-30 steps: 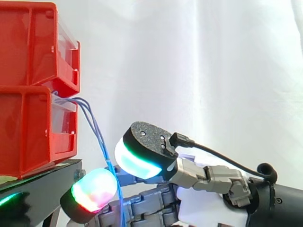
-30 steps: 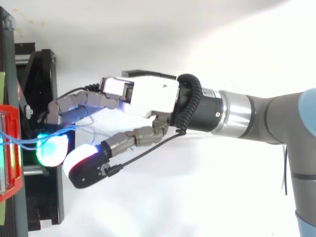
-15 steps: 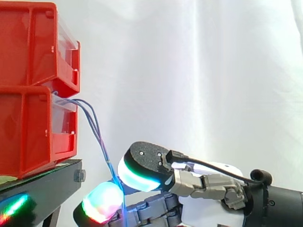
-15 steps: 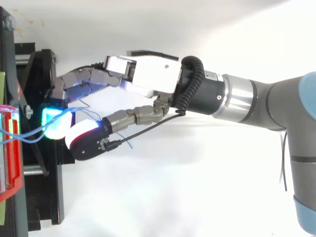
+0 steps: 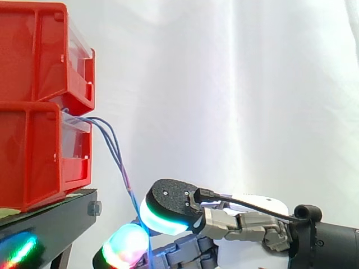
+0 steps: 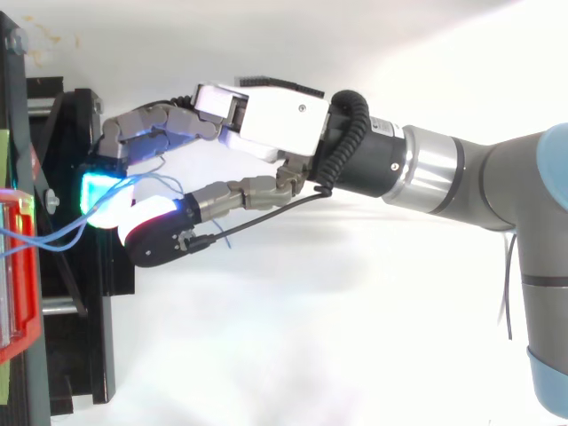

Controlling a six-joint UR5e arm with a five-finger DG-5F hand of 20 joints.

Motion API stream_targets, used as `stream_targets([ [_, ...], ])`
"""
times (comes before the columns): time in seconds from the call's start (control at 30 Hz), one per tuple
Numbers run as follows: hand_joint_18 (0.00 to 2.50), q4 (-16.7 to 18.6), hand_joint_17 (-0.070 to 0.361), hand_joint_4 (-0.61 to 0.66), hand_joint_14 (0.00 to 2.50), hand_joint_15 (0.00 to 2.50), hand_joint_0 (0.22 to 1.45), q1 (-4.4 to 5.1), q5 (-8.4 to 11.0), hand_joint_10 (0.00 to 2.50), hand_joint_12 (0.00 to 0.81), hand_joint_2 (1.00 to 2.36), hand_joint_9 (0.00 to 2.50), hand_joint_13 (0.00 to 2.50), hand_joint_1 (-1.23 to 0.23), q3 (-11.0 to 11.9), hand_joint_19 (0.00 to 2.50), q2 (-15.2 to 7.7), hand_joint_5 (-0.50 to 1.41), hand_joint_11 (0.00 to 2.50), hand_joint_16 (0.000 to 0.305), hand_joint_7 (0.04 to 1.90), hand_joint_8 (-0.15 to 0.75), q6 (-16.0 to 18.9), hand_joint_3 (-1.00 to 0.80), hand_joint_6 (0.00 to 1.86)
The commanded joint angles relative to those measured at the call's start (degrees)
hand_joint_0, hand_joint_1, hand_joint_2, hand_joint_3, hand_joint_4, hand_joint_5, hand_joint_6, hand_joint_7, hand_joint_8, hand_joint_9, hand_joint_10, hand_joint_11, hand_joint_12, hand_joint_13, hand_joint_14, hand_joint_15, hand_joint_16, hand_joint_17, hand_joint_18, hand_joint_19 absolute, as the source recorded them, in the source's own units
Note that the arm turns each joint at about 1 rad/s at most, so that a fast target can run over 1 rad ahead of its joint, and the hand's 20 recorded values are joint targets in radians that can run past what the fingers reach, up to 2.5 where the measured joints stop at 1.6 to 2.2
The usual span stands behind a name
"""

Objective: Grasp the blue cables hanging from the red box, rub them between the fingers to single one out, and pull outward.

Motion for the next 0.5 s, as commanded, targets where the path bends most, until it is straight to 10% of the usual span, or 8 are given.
stream_targets([
  [0.0, 0.44, 0.1, 0.115, 0.29, 0.01, 0.16, 0.53, 0.09, -0.13, 0.01, 0.344, 1.00, 0.82, 0.57, -0.59, -0.1, 0.32, 0.0, -0.10, 0.22, 0.051, 1.19, 0.272, 0.4, -0.50, 0.50],
  [0.47, 0.46, -0.4, 0.114, 0.30, 0.01, 0.18, 0.54, -0.17, -1.10, 0.01, 0.343, 1.00, 0.83, 0.61, -0.59, 0.0, 0.34, 1.9, -0.10, 0.24, 0.051, 1.22, 0.274, 0.6, -0.50, 0.50],
])
